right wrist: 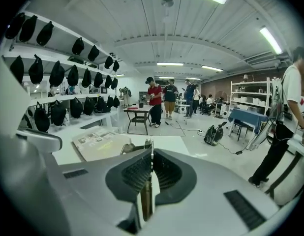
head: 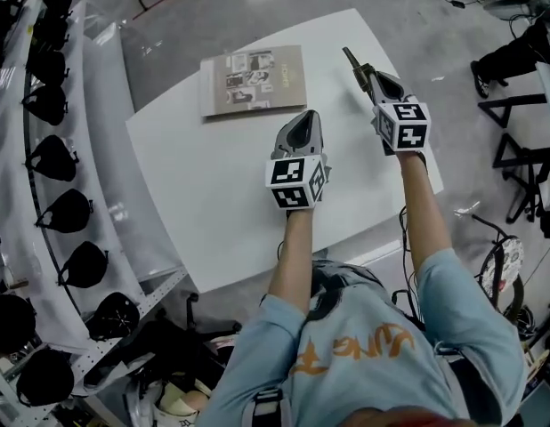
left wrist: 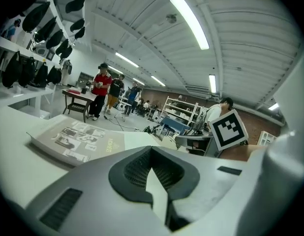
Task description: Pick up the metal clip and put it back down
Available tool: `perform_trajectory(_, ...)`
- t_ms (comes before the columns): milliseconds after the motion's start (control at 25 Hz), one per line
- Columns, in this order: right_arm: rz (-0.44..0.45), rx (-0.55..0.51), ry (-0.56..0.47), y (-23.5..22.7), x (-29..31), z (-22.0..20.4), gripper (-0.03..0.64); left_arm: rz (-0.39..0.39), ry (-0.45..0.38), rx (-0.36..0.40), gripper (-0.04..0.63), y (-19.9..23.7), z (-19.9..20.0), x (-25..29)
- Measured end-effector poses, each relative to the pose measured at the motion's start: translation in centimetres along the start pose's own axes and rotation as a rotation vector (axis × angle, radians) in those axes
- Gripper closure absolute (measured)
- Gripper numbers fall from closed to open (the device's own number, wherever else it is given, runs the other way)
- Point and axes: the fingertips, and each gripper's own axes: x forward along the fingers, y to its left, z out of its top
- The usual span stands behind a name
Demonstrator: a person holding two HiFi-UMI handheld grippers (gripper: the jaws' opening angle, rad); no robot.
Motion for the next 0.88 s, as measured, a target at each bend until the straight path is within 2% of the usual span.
perform_trajectory(320,-0.042,-0.119,0.065,-2.6,6.7,-0.3,0.584,-0.008,0.028,-0.041,0.589,1.9,-1.1,3.5)
perform_trajectory(880,-0.146,-0.483,0.140,-6.1,14.6,0.7,0.583,-0.054,0.054,-0.084,0.589,1.9,-3.0,6.3)
